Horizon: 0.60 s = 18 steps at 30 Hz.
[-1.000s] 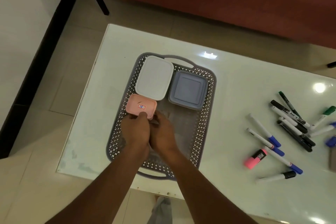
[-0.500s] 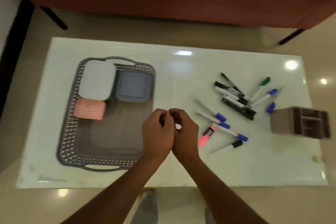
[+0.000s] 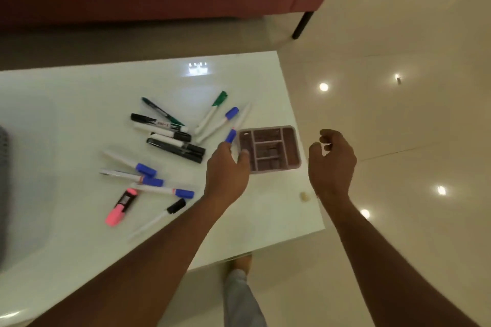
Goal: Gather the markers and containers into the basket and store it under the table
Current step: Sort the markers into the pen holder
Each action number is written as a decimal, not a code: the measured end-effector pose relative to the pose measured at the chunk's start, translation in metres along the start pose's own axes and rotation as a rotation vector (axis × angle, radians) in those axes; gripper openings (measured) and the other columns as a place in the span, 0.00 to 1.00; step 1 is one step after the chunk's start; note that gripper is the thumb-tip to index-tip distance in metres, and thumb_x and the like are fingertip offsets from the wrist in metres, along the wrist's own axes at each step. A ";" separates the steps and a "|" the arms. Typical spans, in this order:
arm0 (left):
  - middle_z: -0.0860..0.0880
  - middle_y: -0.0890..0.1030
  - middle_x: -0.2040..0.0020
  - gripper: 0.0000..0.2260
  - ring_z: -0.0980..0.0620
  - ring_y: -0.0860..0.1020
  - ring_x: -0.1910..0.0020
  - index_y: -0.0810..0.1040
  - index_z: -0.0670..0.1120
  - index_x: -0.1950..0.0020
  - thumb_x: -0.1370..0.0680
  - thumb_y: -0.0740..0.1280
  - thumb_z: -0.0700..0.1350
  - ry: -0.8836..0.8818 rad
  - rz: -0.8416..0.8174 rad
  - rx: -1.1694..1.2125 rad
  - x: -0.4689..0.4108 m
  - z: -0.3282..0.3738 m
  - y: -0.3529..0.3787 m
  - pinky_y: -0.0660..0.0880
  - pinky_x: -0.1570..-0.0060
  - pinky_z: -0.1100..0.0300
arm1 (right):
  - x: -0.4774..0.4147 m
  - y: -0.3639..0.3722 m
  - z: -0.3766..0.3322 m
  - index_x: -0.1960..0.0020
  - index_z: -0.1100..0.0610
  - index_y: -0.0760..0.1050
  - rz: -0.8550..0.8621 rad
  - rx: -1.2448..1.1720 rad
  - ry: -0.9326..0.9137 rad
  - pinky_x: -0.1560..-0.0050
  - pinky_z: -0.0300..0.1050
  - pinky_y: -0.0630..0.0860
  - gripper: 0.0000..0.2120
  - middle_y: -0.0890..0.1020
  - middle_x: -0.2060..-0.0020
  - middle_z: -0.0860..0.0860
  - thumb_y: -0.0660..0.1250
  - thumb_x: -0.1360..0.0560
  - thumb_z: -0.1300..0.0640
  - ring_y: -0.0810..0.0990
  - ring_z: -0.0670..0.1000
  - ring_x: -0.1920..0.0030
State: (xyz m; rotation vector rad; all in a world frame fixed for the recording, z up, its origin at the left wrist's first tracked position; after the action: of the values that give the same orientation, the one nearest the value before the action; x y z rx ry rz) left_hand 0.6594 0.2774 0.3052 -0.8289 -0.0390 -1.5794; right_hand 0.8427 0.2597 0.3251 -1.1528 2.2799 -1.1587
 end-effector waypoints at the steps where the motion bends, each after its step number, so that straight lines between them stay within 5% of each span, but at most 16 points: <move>1: 0.45 0.76 0.35 0.18 0.46 0.74 0.37 0.70 0.43 0.31 0.19 0.60 0.48 -0.044 -0.013 0.002 -0.005 0.005 0.011 0.70 0.43 0.57 | -0.014 -0.002 0.013 0.35 0.57 0.74 -0.105 0.031 0.047 0.47 0.43 0.71 0.17 0.82 0.44 0.52 0.63 0.23 0.56 0.79 0.54 0.44; 5: 0.45 0.80 0.41 0.12 0.51 0.75 0.51 0.75 0.44 0.37 0.19 0.59 0.42 -0.073 -0.001 -0.053 -0.012 0.005 0.024 0.71 0.52 0.58 | -0.024 0.015 0.028 0.33 0.57 0.74 -0.559 0.014 0.098 0.44 0.45 0.72 0.18 0.82 0.42 0.55 0.61 0.20 0.51 0.79 0.56 0.41; 11: 0.48 0.82 0.54 0.05 0.52 0.78 0.57 0.80 0.45 0.52 0.21 0.65 0.43 -0.075 0.096 -0.171 -0.001 -0.009 0.009 0.69 0.66 0.67 | -0.003 0.029 0.024 0.41 0.56 0.78 -0.557 0.024 -0.015 0.58 0.40 0.72 0.12 0.85 0.49 0.53 0.60 0.20 0.56 0.83 0.54 0.51; 15: 0.47 0.83 0.47 0.11 0.56 0.77 0.54 0.80 0.44 0.41 0.21 0.67 0.46 -0.087 0.052 -0.156 0.008 -0.022 0.001 0.67 0.66 0.72 | 0.006 0.035 0.028 0.40 0.55 0.78 -0.617 0.031 -0.005 0.65 0.28 0.68 0.12 0.85 0.49 0.51 0.62 0.20 0.52 0.82 0.48 0.57; 18: 0.47 0.83 0.45 0.14 0.56 0.77 0.53 0.78 0.46 0.38 0.21 0.66 0.48 -0.061 0.029 -0.150 0.004 -0.033 0.002 0.68 0.65 0.73 | 0.003 0.041 0.031 0.41 0.54 0.77 -0.615 0.035 0.027 0.66 0.29 0.70 0.14 0.85 0.49 0.51 0.61 0.20 0.47 0.82 0.47 0.60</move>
State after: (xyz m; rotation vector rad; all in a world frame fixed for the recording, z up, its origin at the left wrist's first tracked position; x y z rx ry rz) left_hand 0.6454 0.2578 0.2827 -0.9905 0.0479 -1.5428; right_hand 0.8388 0.2556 0.2742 -1.9085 1.9584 -1.4095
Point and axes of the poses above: each hand's wrist, its own x-axis away from the middle knuckle, its own y-axis out of the palm, z = x × y, the point moved 1 cm from there along -x, towards the middle knuckle
